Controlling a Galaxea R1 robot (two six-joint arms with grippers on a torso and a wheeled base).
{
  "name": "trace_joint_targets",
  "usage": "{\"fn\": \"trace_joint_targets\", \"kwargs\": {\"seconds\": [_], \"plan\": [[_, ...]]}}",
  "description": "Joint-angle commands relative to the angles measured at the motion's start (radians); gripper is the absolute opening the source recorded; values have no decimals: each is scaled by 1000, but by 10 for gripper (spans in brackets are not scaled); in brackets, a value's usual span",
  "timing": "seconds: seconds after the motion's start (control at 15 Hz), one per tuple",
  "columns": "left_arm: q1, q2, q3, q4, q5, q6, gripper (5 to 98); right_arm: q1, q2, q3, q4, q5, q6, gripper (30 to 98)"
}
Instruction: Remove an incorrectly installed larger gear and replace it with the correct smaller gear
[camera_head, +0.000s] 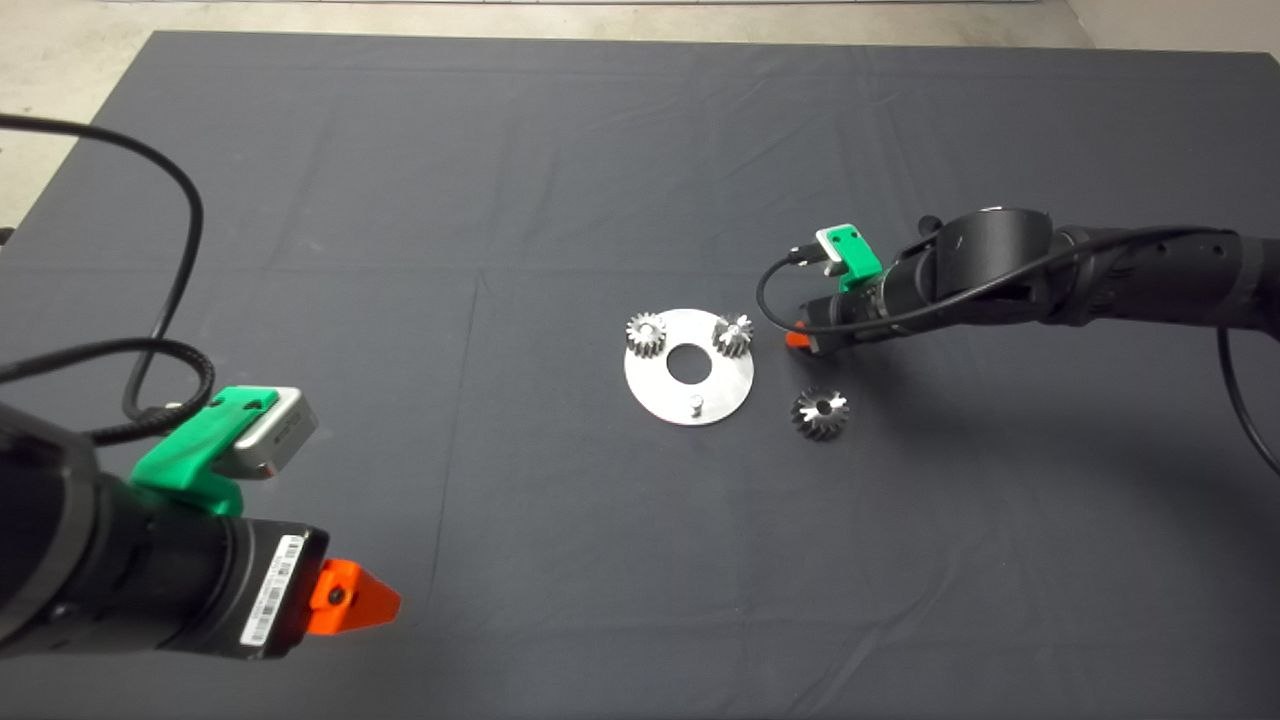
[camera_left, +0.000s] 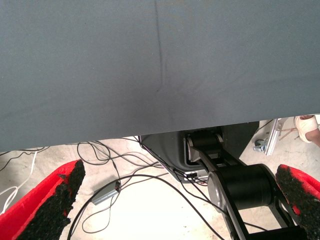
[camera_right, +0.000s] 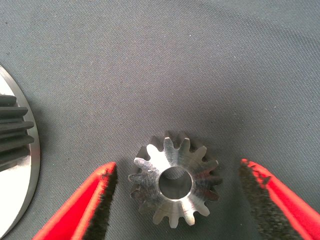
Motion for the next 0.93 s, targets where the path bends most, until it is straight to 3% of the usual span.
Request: {"fn": "trace_joint_targets", "kwargs": {"seconds": [0.0,0.27,0.4,0.87], "plan": [[-5,0,16,-16,1,-6,979,21,0,5,-23,5,10,630],[-5,0,16,-16,1,-7,979,21,1,5,-23,5,10,607],[-5,0,16,-16,1,-6,979,21,2,3,-23,5,19,554],[-5,0,16,-16,1,-8,979,18,11,0,-23,10,51,485]]}}
